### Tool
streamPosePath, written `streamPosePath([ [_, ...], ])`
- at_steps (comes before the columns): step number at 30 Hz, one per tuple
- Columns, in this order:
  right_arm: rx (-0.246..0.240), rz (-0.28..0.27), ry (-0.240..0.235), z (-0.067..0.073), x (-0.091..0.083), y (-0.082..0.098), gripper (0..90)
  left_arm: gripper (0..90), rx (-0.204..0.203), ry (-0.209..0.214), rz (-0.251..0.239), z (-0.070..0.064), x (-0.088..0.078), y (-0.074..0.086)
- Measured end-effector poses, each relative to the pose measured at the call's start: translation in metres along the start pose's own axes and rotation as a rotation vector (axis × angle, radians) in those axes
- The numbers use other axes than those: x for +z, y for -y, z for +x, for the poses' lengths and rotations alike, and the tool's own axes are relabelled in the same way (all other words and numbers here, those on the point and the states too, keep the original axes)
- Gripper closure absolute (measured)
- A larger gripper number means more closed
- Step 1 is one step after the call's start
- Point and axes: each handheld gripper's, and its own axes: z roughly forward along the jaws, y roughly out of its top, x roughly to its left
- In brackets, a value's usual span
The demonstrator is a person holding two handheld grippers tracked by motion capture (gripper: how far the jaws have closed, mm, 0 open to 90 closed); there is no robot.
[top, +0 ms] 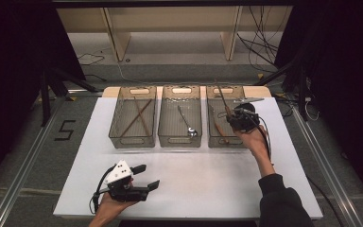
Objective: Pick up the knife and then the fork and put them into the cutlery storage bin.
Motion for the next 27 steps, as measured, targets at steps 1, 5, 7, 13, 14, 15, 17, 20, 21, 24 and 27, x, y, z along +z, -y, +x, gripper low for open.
streamPosePath([
  [1,0.001,0.009,0.004,0.001,0.001,0.000,81.0,20.8,0.000,-0.001,-0.003,0.000,0.000,0.000],
  [5,0.019,0.039,0.010,0.000,0.004,0.002,80.9,20.8,0.002,-0.001,-0.002,-0.001,0.000,0.000],
  [7,0.015,0.052,0.015,0.000,0.006,0.003,80.5,20.8,0.015,0.000,0.004,-0.001,0.001,0.000],
  [13,0.024,0.047,-0.014,0.000,0.005,0.004,63.0,20.8,0.013,0.000,0.001,-0.001,0.000,0.000],
  [14,0.020,0.048,-0.031,0.001,0.003,0.003,57.2,20.8,0.013,-0.001,0.001,-0.001,0.000,0.000],
  [15,0.014,0.036,-0.032,0.003,0.001,0.003,54.7,20.8,0.014,0.000,0.002,-0.001,0.000,0.000],
  [17,0.002,0.011,-0.040,0.006,-0.006,0.003,49.5,20.8,0.014,0.000,0.006,-0.001,0.001,0.000],
  [20,-0.011,-0.005,-0.040,0.008,-0.013,0.002,46.1,20.8,0.023,-0.001,0.008,-0.002,0.001,0.000],
  [21,-0.009,-0.016,-0.046,0.009,-0.016,0.002,45.4,20.8,0.022,0.002,0.006,-0.003,0.001,0.000],
  [24,-0.012,-0.045,-0.065,0.011,-0.022,0.002,43.3,20.9,0.022,0.000,0.006,-0.003,0.002,0.001],
  [27,-0.034,-0.061,-0.078,0.016,-0.028,0.003,41.0,20.9,0.024,0.000,0.008,-0.003,0.002,0.001],
])
